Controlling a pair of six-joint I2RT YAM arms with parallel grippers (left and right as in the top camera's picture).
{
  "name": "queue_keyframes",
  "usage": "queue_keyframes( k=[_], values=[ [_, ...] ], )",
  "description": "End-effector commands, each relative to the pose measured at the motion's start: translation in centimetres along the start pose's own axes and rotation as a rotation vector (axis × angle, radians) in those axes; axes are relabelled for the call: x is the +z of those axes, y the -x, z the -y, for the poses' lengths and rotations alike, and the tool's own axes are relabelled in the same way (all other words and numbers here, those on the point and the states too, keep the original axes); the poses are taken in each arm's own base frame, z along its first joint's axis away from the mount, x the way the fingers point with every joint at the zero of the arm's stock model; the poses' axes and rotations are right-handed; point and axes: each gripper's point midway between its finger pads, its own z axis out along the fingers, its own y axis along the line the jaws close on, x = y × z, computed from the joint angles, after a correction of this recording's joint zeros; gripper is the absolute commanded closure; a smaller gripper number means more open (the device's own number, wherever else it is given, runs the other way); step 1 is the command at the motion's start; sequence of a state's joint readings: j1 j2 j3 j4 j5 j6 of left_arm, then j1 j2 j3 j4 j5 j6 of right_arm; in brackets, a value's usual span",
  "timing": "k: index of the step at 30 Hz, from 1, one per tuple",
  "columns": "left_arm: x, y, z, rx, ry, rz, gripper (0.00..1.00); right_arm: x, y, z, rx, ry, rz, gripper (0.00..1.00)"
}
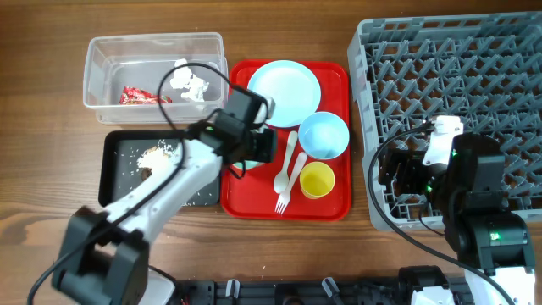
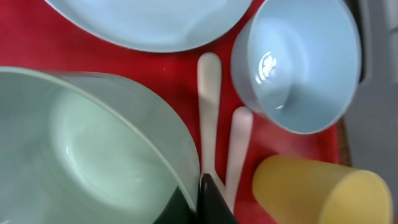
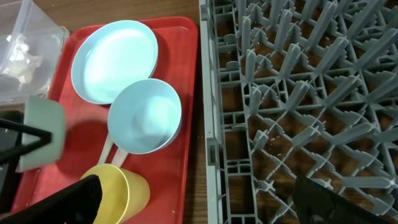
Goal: Sort waste into correct bins and load items into the dishwasher rack
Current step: 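Set the empty green bowl back on the red tray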
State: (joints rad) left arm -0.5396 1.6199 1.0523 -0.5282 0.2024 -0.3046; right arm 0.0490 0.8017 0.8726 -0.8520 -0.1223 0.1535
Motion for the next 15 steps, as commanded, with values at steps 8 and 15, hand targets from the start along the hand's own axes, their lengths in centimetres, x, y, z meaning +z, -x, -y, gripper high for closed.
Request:
queue_keyframes(
  k=[8,15],
  values=[
    [1.2,0.6,-0.3,-0.004,0.060,0.015,0.62,-0.4,0.9,0.2,0.006,-0.016,0.027,0.00],
    [-3.4,2.2,5.4,0.034,-0.194,0.060,0.58,-0.5,0.9,0.9,0.007,-0.055,0.029,0.00]
  ],
)
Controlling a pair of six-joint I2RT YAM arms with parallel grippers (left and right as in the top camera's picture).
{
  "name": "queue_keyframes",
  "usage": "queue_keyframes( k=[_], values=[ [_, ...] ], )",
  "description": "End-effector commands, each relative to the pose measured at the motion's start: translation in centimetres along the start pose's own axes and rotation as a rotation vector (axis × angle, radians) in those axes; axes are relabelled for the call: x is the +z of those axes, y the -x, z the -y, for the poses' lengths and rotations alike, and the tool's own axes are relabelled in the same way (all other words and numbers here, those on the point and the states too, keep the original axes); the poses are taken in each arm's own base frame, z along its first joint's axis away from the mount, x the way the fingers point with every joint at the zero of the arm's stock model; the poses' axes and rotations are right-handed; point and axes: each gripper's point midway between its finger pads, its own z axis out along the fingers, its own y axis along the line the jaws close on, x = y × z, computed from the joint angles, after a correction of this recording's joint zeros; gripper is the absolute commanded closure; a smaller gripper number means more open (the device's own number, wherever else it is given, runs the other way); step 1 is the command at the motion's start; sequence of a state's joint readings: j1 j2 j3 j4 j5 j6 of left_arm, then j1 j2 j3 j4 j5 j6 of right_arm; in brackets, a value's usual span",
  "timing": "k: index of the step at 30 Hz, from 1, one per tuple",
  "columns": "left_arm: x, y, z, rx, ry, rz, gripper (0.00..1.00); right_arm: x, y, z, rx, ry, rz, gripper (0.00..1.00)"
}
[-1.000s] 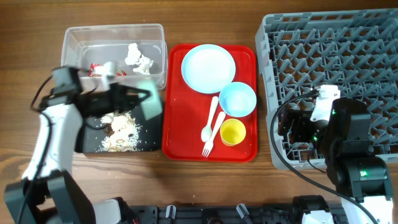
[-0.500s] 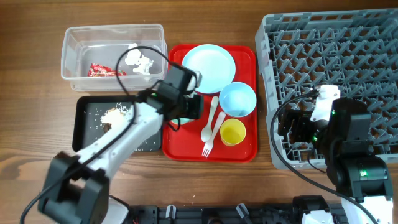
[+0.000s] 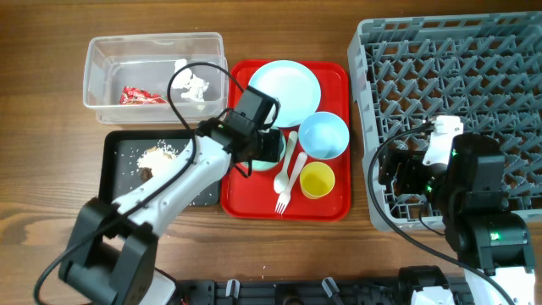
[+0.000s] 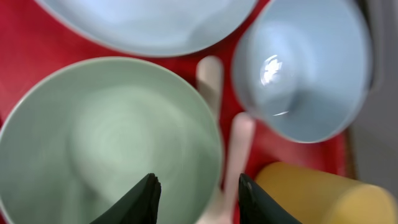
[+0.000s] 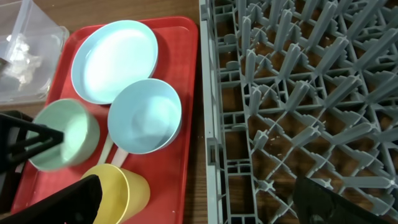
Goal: Sort waste into correct bins and load items into the dishwasher rack
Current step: 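Set the empty green bowl back on the red tray, then grasp and lift the yellow cup with the left gripper, then hand the yellow cup from the left gripper to the right gripper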
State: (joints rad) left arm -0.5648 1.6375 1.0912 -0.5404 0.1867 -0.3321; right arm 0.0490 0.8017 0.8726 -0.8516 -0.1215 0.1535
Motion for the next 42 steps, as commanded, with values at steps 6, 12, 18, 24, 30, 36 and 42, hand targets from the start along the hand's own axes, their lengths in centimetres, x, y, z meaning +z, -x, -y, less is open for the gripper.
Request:
queue_keyframes(
  k=[6,12,18,24,30,36,42],
  values=[
    [-2.1,-1.2,6.5,0.067,-0.259,-0.061,0.55,-0.6,1.2,2.3,0.060,-0.140,0.050,0.01],
    [0.7,-4.9,7.1,0.108,-0.191,-0.184,0.55,-0.6,0.9,2.4,0.058,-0.142,0.039,0.00],
    [3.5,-6.9,5.7,0.127,-0.082,-0.246,0.71,-0.6,0.8,2.4,0.059,-0.143,0.032,0.00],
    [2.7,-5.8,4.6,0.083,-0.074,-0.225,0.96,-0.7,0.5,2.8,0.059,-0.165,0.023,0.00],
    [-3.8,-0.8,4.8,-0.030,-0.286,-0.081,0.96,-0.5,0.9,3.6,0.062,-0.211,0.032,0.00],
    [-7.9,6.8,4.3,-0.312,-0.613,0.063,0.96,2.1,0.5,-4.1,-0.032,0.250,-0.074,0.00],
    [-8.4,6.3,6.7,-0.312,-0.901,-0.107,0.96,3.2,0.4,-9.5,-0.109,0.629,-0.129,0.00]
  ],
)
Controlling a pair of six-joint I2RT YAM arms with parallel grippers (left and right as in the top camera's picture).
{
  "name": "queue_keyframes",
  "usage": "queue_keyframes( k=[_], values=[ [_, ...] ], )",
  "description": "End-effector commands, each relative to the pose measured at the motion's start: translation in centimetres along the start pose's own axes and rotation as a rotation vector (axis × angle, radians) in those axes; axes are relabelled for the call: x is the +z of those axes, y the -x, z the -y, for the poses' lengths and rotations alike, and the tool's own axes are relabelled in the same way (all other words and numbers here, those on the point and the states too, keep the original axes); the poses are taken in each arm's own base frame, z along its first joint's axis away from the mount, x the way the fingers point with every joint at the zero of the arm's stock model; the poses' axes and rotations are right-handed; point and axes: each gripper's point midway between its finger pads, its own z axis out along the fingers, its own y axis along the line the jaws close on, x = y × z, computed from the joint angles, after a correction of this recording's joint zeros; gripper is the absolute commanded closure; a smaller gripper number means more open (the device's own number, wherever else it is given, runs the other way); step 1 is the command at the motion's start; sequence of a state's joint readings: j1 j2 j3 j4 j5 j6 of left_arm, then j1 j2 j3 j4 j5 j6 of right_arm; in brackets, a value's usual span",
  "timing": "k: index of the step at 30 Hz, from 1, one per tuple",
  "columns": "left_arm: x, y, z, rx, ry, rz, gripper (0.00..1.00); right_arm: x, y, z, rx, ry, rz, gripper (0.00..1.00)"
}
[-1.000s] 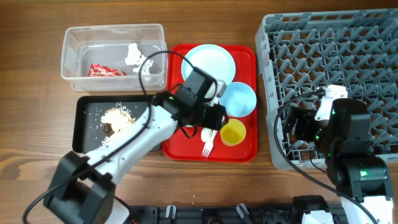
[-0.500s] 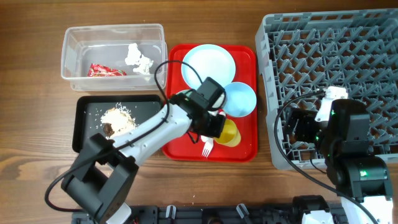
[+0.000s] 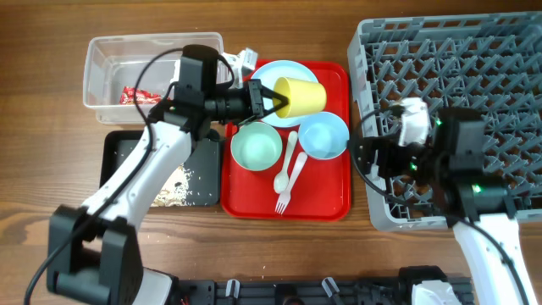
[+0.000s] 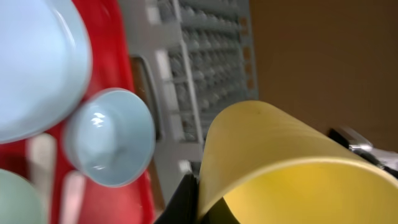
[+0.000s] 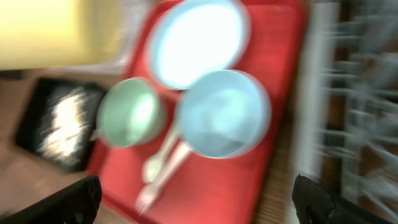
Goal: Sort waste into correct bins and load items into the dishwasher rack
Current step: 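Hand the yellow cup from the left gripper to the right gripper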
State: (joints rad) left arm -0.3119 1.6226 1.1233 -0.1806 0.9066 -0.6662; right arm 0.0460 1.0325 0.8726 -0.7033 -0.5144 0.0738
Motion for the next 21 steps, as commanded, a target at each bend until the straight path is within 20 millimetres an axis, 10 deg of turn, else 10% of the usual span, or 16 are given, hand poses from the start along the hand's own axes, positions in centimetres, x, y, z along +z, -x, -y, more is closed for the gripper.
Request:
queue_keyframes(
  k=[1,11,21],
  values=[
    [0.8,-3.1,1.4,-0.127,-0.186,-0.221,0.96,0.8,0.8,-4.4,-0.074,0.315,-0.016,0.00],
    [0.4,-4.5,3.3,-0.125,-0.305,-0.331,0.96,1.9,3.2,-8.8,-0.175,0.865,0.040,0.00],
    [1.6,-5.9,4.0,-0.111,-0.299,-0.367,0.96,1.0,5.1,-9.7,-0.123,0.959,0.032,0.17]
  ],
)
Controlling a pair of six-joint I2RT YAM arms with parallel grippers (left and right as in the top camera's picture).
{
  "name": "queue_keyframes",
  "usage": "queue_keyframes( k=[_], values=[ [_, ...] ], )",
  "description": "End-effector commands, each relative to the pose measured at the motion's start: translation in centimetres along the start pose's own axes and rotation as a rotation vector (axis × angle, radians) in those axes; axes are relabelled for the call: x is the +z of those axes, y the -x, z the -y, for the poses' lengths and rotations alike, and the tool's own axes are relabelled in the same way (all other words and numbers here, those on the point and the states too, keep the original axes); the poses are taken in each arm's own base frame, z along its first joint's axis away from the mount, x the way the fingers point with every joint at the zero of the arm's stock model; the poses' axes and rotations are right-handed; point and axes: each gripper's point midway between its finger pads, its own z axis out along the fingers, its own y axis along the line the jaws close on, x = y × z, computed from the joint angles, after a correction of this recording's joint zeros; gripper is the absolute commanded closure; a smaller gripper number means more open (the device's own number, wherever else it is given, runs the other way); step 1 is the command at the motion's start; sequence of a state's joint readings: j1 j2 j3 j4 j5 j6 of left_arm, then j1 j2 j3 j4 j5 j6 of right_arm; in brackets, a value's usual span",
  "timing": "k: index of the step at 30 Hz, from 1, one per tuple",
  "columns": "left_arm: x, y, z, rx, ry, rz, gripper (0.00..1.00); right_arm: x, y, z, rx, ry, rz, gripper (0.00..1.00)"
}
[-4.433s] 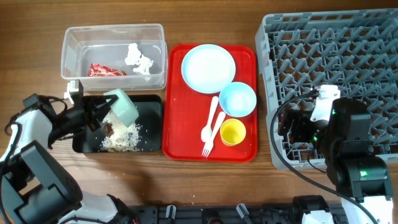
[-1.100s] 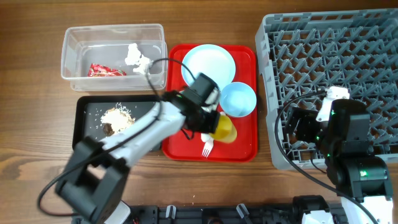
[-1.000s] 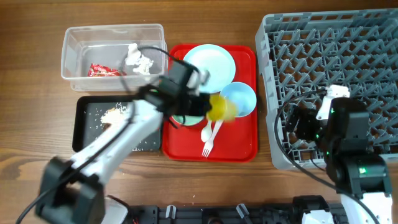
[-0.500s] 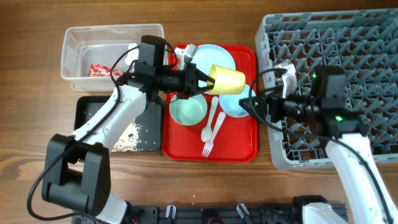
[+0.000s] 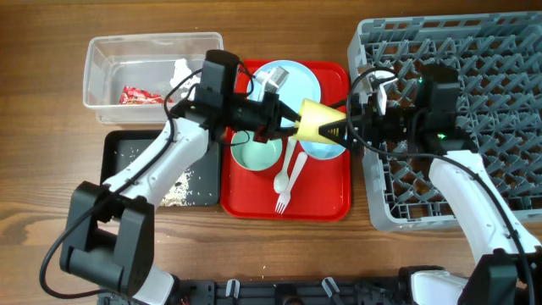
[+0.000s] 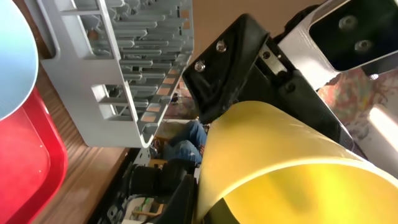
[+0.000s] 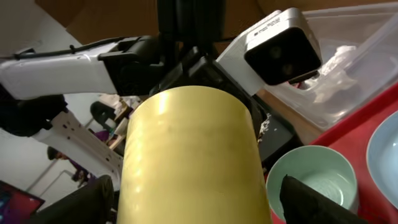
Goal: Sort waste into correct bins and load items into the dishwasher rack
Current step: 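Hand the yellow cup from the left gripper to the right gripper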
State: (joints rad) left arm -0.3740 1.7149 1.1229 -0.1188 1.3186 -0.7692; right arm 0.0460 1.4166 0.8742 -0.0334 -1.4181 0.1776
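Note:
The yellow cup (image 5: 315, 121) hangs on its side above the red tray (image 5: 254, 199). My left gripper (image 5: 288, 119) is shut on its rim (image 6: 280, 168), one finger inside the mouth. My right gripper (image 5: 343, 131) has come in from the rack side. It is open, with a finger on either side of the cup's body (image 7: 193, 162) and small gaps showing. On the tray stand a green bowl (image 5: 254, 152), a blue bowl (image 5: 326, 151) partly under the cup, a blue plate (image 5: 301, 80), and a white fork and spoon (image 5: 284, 182).
The grey dishwasher rack (image 5: 474, 51) fills the right side. A clear bin (image 5: 110, 59) holding a red wrapper (image 5: 134, 96) and white scraps sits at the back left. In front of it lies a black tray (image 5: 127, 152) with crumbs.
The cup in my left gripper has gone from above the plate to above the blue bowl, nearer the rack. My right gripper has moved from the rack's edge to straddle the cup.
My left gripper first held the green bowl tilted at the tray's left side while the cup stood on the tray. Then the bowl stood on the tray with the gripper open above it. Later the left gripper held the cup aloft, and now both grippers meet at it.

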Motion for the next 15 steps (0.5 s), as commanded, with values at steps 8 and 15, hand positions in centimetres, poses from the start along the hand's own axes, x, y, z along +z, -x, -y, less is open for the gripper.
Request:
queue_keyframes(
  k=[8,15],
  values=[
    [-0.1,1.6,-0.2,0.007,0.037,0.073,0.96,0.0,0.5,-1.0,0.082,0.049,-0.008,0.15],
    [-0.2,2.5,0.6,0.035,0.020,0.099,0.96,0.0,0.5,-0.8,0.082,0.042,-0.006,0.15]
  ],
)
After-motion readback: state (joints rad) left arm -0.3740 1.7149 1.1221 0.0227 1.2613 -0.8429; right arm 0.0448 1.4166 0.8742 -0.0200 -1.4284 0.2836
